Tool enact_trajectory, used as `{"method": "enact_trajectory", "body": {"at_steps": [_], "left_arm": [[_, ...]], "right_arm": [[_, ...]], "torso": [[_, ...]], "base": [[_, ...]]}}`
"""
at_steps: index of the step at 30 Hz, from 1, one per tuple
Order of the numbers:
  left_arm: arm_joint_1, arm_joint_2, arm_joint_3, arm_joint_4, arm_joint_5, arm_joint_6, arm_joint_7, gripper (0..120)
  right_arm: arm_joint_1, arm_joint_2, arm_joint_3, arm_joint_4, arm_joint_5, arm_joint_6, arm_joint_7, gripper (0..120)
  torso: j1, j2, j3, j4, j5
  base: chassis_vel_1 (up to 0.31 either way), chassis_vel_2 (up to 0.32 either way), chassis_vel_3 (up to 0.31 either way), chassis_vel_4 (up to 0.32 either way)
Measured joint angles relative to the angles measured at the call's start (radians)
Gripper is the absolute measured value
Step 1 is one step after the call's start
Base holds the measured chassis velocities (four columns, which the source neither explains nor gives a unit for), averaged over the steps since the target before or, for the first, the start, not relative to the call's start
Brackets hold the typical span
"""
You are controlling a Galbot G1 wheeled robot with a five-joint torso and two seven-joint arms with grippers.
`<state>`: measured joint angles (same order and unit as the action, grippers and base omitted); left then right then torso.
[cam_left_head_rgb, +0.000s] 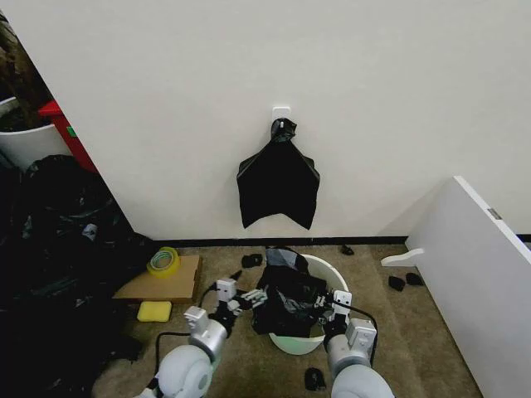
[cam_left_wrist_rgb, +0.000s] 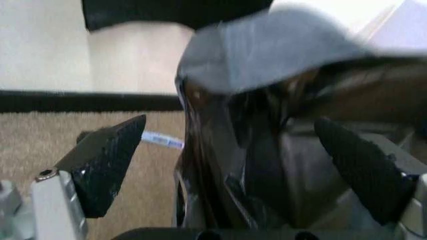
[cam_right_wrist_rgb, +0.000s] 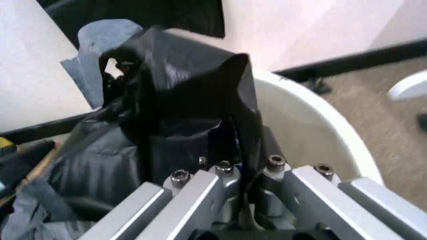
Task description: Place the garbage bag over the trash bin.
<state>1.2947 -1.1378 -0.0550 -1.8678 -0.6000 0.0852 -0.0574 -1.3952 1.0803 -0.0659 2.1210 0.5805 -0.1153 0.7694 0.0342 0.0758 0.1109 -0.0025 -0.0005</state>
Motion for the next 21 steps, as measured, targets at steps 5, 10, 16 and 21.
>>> {"method": "enact_trajectory", "body": {"at_steps": [5, 10, 16, 21], "left_arm": [[-0.062, 0.013, 0.045, -0.015, 0.008, 0.128, -0.094, 100], [-0.119, 0.008, 0.092, -0.030, 0.015, 0.245, -0.223, 97], [-0.160, -0.008, 0.131, -0.031, 0.031, 0.332, -0.275, 84], [-0.187, -0.021, 0.159, -0.024, 0.046, 0.404, -0.297, 75]], "right_arm": [[-0.007, -0.009, -0.002, -0.006, -0.059, -0.003, 0.003, 0], [-0.013, -0.003, -0.011, -0.005, -0.067, -0.009, 0.002, 0], [-0.018, -0.001, -0.011, -0.001, -0.068, -0.013, 0.002, 0], [-0.023, 0.006, -0.011, 0.000, -0.072, -0.016, 0.001, 0]], "torso": [[0.000, 0.000, 0.000, 0.0000, 0.0000], [0.000, 0.000, 0.000, 0.0000, 0.0001], [0.000, 0.000, 0.000, 0.0000, 0.0000], [0.000, 0.000, 0.000, -0.0001, -0.0001]], "base": [[0.000, 0.000, 0.000, 0.000], [0.000, 0.000, 0.000, 0.000], [0.000, 0.000, 0.000, 0.000], [0.000, 0.000, 0.000, 0.000]]}}
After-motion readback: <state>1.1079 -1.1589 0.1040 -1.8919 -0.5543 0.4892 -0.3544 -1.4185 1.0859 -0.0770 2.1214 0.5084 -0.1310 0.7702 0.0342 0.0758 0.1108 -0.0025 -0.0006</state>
